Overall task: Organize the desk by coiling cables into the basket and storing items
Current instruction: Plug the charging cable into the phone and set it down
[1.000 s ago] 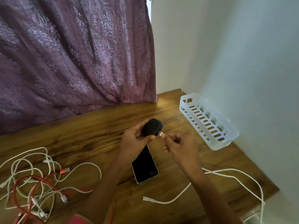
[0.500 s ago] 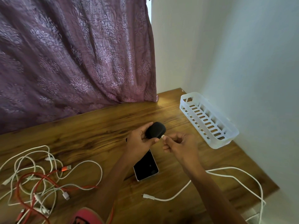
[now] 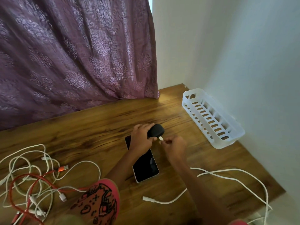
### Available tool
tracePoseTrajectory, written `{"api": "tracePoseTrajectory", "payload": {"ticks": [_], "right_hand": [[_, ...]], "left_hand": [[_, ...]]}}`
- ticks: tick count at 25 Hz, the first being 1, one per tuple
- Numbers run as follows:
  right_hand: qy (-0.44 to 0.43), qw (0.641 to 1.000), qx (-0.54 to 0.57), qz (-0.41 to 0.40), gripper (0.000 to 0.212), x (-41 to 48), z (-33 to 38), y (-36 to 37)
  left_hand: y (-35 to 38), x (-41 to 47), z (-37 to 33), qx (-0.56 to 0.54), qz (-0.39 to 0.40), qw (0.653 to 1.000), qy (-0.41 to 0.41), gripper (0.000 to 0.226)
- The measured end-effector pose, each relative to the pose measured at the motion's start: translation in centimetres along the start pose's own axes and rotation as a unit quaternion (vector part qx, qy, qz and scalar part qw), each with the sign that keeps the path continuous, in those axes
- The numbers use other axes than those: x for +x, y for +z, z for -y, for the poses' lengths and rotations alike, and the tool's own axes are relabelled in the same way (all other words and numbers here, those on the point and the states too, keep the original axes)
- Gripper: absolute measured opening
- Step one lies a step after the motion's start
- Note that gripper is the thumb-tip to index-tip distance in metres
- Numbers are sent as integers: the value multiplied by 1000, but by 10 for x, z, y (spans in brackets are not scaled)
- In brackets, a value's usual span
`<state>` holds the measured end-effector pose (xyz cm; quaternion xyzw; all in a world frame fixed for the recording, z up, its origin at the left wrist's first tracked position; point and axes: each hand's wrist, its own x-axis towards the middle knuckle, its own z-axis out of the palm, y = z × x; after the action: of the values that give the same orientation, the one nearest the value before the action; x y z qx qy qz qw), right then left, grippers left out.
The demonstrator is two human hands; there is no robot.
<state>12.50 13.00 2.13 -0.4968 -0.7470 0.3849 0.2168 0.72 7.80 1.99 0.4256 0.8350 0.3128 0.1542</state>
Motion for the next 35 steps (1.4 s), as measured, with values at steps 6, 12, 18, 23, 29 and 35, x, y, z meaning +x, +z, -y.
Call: {"api": "tracePoseTrajectory", "payload": {"ticks": [6,12,18,23,29,35], "right_hand": [[20,1000,-6,-7,15,10,-23,18],[-140,979,-117,-87,21,-8,-17,11],[-191,977,-92,36,27,-58,-16,21],[-149,983,-73,76,37,-72,-10,33],[28,989,97,107,33,-61,-6,23],[68,964,237,104,31,-66,3,16]], "left_hand": [[14,-1,6,47,13,998,-29,60],[17,-21,9,19,-88,995,-44,59],[-10,-85,-3,-238,-198,909,-281,49],[-19,-93,-8,-500,-113,771,-378,37],[-31,-81,5,-541,-88,718,-429,10],[-35,-85,5,-648,15,664,-374,59]]}}
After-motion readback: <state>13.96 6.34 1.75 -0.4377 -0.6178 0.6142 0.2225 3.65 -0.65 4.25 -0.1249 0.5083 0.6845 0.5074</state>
